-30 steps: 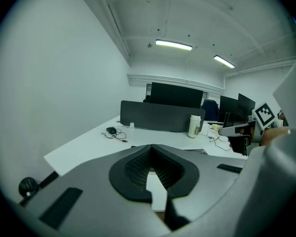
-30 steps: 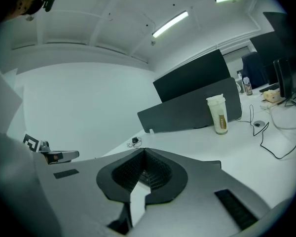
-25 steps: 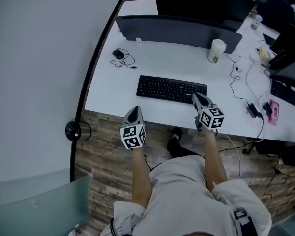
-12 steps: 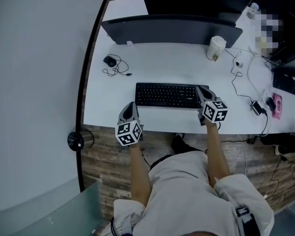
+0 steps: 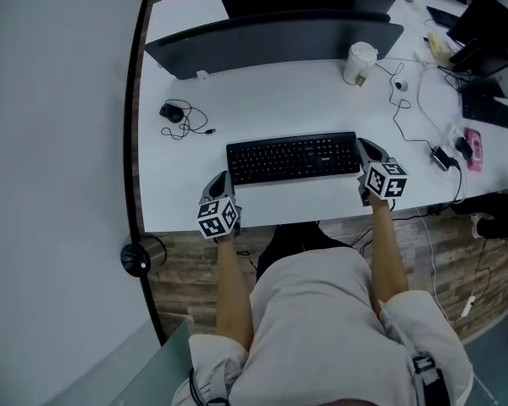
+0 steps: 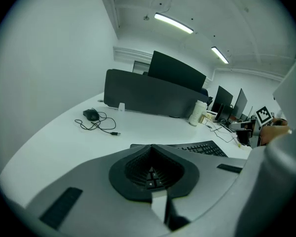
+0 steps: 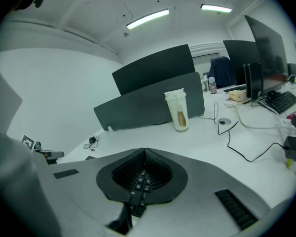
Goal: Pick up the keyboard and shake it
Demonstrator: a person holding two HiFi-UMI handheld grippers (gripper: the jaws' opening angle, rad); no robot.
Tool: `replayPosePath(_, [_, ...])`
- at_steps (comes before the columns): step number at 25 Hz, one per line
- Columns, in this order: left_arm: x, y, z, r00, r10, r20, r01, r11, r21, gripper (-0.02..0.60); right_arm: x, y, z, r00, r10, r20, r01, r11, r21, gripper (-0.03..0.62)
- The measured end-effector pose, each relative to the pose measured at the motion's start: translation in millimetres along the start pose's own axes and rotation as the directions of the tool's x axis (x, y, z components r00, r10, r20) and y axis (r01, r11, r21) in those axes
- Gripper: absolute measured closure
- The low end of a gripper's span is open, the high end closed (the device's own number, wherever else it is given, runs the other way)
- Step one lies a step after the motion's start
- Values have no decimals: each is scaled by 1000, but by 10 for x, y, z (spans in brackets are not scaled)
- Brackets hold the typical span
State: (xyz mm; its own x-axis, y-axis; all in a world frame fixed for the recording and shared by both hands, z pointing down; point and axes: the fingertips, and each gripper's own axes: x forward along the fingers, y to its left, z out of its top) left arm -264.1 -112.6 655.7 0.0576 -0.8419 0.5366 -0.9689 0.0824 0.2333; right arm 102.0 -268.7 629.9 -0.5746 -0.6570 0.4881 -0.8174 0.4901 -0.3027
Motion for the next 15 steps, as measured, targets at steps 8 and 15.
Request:
replayPosePath(8, [258, 158, -169, 992, -86, -92, 90, 995, 39, 568, -196, -161, -404, 992, -83, -100, 83, 997, -4, 554])
replayPosePath(15, [409, 375, -363, 981, -115, -155, 119, 993, 14, 568, -195, -369, -760, 985, -74, -156, 78, 997, 19, 554])
